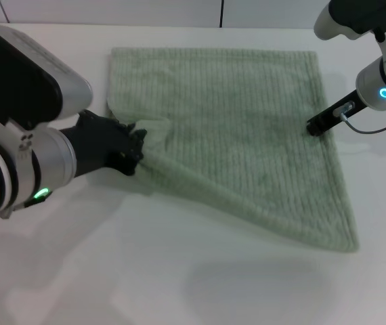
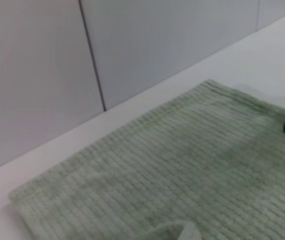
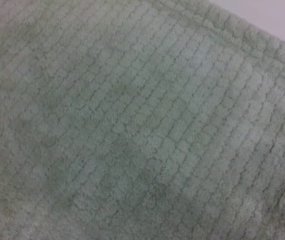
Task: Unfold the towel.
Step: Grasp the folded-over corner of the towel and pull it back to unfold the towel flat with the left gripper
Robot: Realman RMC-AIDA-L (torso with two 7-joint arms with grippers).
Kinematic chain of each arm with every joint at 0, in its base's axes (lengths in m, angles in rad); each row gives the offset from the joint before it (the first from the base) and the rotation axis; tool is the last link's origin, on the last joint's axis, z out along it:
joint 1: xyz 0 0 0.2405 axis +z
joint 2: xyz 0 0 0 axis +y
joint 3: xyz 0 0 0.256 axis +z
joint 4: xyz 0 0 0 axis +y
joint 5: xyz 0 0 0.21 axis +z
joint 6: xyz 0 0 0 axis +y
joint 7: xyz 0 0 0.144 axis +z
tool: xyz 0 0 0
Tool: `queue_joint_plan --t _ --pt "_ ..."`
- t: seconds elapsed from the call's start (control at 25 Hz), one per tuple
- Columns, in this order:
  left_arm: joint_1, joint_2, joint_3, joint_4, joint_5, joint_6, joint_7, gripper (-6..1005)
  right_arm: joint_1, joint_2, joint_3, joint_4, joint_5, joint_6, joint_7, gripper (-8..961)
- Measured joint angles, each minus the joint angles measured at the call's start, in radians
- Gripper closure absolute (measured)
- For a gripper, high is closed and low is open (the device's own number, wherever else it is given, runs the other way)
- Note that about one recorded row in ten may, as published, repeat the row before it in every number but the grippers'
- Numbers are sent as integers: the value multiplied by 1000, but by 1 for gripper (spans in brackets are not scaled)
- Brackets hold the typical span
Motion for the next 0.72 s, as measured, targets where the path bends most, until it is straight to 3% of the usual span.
queue_joint_plan --t 0.32,0.72 --pt "67 2 67 -15 2 99 4 891 3 1 0 -2 0 -2 0 953" --pt "122 2 76 -20 1 164 7 884 4 1 0 -2 0 -6 1 953"
